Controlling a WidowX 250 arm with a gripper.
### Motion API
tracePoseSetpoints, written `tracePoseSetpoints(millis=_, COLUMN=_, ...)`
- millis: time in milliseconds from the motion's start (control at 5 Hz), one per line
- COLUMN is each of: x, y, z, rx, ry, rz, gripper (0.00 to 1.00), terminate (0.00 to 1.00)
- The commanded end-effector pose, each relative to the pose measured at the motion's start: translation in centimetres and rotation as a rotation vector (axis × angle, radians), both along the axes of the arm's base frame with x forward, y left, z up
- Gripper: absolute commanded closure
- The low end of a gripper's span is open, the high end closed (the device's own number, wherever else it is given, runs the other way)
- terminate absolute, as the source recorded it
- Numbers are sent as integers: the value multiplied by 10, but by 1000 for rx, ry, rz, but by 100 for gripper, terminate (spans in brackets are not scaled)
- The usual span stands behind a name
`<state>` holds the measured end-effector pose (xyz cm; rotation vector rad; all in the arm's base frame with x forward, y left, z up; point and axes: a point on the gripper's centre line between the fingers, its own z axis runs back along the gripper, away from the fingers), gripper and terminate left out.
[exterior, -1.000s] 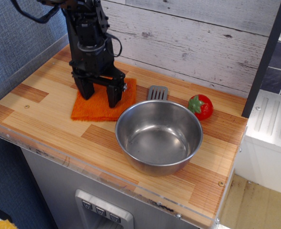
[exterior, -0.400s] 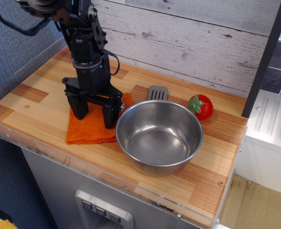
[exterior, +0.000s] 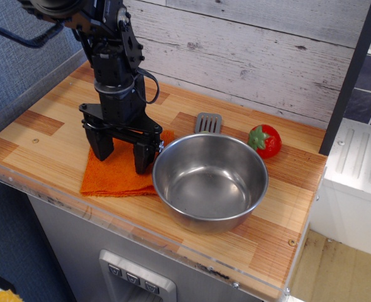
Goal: Move the cloth to the left beside the pot
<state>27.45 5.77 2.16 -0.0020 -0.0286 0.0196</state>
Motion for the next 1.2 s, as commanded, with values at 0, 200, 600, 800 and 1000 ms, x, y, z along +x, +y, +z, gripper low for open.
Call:
tracePoseSetpoints(millis=0, x=3, y=-3, z=24, rx=33, ry=-65, rz=-9, gripper=0, terminate=0)
tracePoseSetpoints(millis=200, x=13, y=-4, z=39, rx=30, ry=-115, rz=2, gripper=0, terminate=0)
tracePoseSetpoints(millis=600, x=28, y=-1, z=103, rx=86, ry=-256, rz=46, gripper=0, terminate=0)
tracePoseSetpoints(millis=800, x=32, y=-6, z=138, rx=112, ry=-335, rz=52, gripper=0, terminate=0)
tracePoseSetpoints(millis=1000, x=29, y=-10, z=151, rx=81, ry=-376, rz=68, gripper=0, terminate=0)
